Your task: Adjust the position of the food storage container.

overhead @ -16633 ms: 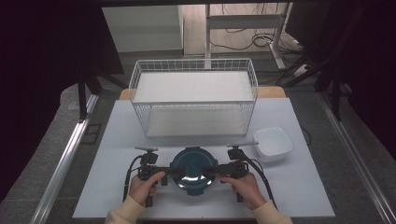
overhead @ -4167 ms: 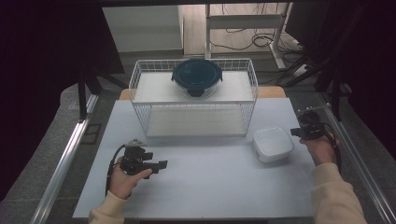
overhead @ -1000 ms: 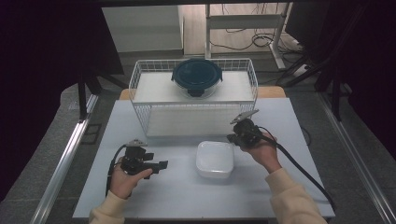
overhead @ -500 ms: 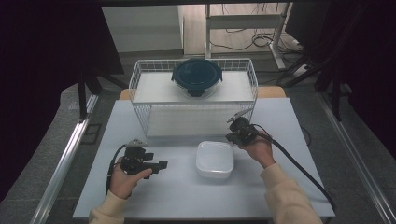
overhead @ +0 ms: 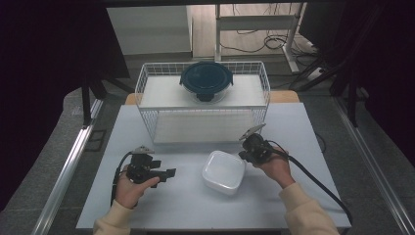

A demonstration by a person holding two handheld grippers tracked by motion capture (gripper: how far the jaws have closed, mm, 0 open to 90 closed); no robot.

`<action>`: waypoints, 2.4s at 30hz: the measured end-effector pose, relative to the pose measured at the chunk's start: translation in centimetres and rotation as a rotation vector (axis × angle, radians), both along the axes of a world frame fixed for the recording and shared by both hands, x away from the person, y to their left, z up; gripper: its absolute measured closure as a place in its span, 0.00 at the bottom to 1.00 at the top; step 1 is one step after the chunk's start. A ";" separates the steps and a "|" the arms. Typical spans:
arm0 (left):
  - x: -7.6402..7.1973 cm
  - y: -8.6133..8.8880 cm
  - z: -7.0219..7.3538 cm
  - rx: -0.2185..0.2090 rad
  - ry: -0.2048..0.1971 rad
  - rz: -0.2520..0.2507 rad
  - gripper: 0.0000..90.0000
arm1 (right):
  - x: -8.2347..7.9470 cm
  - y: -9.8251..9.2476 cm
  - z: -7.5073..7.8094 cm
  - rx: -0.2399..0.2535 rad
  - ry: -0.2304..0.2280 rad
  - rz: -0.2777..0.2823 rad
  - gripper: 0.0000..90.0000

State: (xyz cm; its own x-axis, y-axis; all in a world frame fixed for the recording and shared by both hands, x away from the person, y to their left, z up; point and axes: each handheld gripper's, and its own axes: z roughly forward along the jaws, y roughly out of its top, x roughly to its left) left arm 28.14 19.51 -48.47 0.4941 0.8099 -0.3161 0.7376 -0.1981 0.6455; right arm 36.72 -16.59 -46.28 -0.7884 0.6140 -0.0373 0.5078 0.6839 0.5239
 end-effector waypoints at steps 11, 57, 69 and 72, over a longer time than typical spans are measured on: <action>-0.1 0.1 0.1 -0.004 -0.004 0.008 0.27 | -3.4 -0.3 -0.1 0.036 0.034 0.004 1.00; -0.7 0.1 0.7 -0.074 0.000 0.011 0.27 | -7.8 0.1 0.1 0.205 0.094 0.035 0.91; -2.2 -0.2 1.6 -0.124 -0.017 -0.006 0.27 | -7.8 -1.1 1.0 0.369 0.098 -0.122 0.36; -2.4 -0.2 1.5 -0.131 -0.012 -0.008 0.27 | -7.6 -1.4 0.9 0.385 0.102 -0.144 0.34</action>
